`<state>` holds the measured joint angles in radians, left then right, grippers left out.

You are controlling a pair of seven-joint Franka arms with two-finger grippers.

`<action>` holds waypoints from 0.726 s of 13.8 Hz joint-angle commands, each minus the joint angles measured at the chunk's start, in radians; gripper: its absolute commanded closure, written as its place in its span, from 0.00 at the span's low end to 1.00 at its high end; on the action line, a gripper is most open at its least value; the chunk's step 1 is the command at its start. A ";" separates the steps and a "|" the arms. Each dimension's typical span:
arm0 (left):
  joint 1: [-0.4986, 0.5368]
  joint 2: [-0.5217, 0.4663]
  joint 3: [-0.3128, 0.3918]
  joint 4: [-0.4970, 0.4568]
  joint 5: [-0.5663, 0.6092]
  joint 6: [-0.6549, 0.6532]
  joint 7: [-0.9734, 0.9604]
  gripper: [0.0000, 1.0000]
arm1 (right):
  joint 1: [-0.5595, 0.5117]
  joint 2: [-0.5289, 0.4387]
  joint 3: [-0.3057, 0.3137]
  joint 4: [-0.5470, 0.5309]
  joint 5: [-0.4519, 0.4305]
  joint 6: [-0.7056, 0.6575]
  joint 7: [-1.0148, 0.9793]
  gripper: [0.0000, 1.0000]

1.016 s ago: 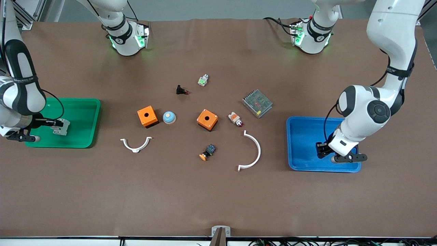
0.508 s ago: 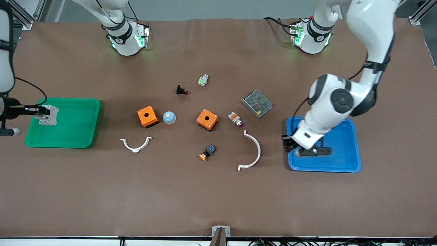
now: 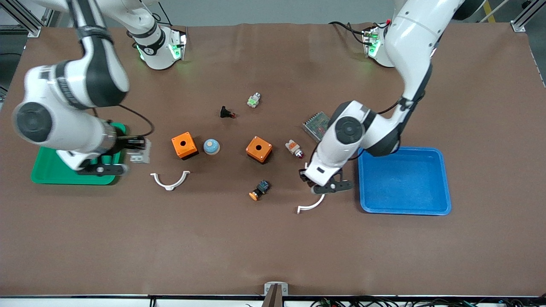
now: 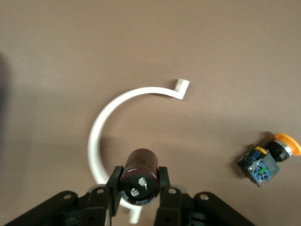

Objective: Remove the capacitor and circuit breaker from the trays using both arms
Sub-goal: 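Carry the capacitor onto the table while the right gripper carries the breaker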

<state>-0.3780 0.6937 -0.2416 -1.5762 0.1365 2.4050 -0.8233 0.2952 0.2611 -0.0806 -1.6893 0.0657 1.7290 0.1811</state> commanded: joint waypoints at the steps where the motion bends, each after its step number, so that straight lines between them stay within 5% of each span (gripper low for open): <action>1: -0.071 0.113 0.054 0.133 0.028 -0.017 -0.062 1.00 | 0.053 0.073 -0.016 0.003 0.035 0.084 0.011 0.76; 4: -0.121 0.132 0.097 0.136 0.026 -0.017 -0.062 0.94 | 0.077 0.156 -0.016 0.003 0.126 0.176 0.009 0.76; 6: -0.119 0.138 0.097 0.136 0.026 -0.017 -0.062 0.59 | 0.110 0.203 -0.016 -0.001 0.129 0.245 0.014 0.76; 7: -0.121 0.133 0.097 0.136 0.025 -0.017 -0.063 0.21 | 0.116 0.227 -0.016 -0.001 0.129 0.277 0.018 0.76; 8: -0.121 0.124 0.097 0.137 0.026 -0.017 -0.062 0.01 | 0.119 0.253 -0.016 -0.001 0.134 0.314 0.041 0.76; 10: -0.105 0.087 0.097 0.145 0.026 -0.049 -0.056 0.00 | 0.151 0.296 -0.016 0.000 0.137 0.375 0.086 0.76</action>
<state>-0.4873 0.8180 -0.1526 -1.4496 0.1431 2.4026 -0.8645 0.4128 0.5260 -0.0832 -1.7002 0.1767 2.0679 0.2280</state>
